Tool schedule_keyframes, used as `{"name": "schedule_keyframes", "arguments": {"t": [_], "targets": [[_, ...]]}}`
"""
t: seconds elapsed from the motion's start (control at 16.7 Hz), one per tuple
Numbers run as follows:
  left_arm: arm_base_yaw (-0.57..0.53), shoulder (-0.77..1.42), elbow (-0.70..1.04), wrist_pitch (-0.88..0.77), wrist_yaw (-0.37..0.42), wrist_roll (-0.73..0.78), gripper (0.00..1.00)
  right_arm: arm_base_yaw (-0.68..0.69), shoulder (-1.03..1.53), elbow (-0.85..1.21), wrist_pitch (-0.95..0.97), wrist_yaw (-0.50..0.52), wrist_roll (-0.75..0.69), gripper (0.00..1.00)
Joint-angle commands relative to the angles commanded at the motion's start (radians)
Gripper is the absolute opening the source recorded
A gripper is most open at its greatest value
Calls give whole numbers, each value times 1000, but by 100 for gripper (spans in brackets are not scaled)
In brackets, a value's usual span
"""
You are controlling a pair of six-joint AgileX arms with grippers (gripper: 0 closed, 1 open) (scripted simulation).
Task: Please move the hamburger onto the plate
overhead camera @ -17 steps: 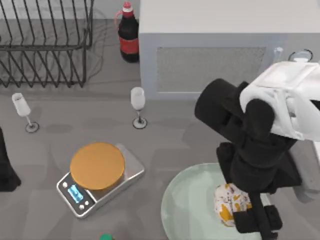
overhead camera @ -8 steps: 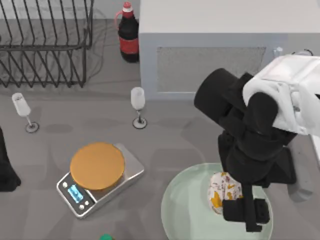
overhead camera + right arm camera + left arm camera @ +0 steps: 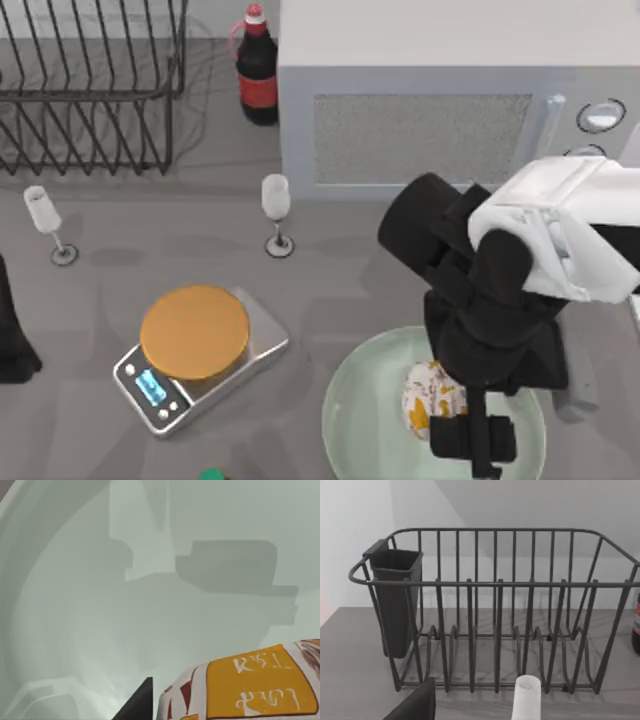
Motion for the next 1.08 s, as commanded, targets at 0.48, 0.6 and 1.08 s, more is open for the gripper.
{"name": "schedule_keyframes", "arguments": {"t": [0.48,0.6,1.08], "targets": [[0,0,0,0,0,0,100,1,7,-11,14,0,1,23],[0,0,0,0,0,0,100,1,7,-11,14,0,1,38],[0,0,0,0,0,0,100,1,7,-11,14,0,1,98]]}}
